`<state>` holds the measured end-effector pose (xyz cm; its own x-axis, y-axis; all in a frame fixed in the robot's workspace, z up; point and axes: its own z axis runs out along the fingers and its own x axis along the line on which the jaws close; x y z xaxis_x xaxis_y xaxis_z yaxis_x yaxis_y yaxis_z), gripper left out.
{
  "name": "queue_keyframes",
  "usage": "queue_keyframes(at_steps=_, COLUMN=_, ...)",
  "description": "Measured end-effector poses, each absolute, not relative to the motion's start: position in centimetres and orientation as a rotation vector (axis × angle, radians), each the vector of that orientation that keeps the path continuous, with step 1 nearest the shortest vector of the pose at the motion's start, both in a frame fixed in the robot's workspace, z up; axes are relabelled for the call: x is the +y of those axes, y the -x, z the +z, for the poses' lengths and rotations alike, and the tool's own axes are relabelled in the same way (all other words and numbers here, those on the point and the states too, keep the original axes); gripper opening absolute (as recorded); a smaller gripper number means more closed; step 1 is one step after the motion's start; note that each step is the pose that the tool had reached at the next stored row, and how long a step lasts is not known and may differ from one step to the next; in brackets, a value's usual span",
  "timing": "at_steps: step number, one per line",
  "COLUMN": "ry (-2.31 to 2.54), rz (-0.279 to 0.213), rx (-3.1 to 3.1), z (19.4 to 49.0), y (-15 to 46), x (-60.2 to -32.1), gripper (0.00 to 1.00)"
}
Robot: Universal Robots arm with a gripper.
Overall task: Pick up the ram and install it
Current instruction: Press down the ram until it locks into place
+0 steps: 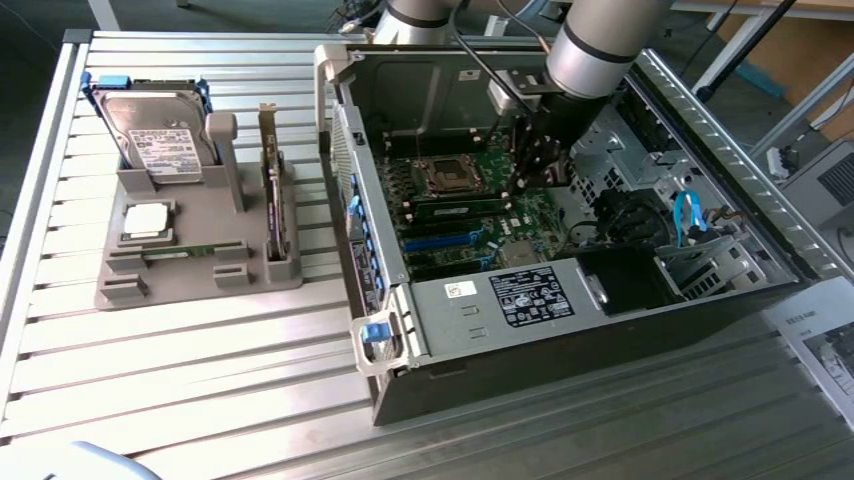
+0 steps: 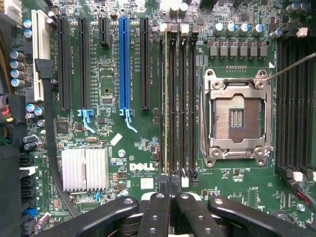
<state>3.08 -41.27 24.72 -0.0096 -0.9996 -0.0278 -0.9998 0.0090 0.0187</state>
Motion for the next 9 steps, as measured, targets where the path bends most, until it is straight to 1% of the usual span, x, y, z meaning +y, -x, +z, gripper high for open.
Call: queue_keyframes(at_steps=9, ry=2.206, rz=0.052, rx=2.227, z=24.82, y=-3.08, x=-41.27, gripper=0.1)
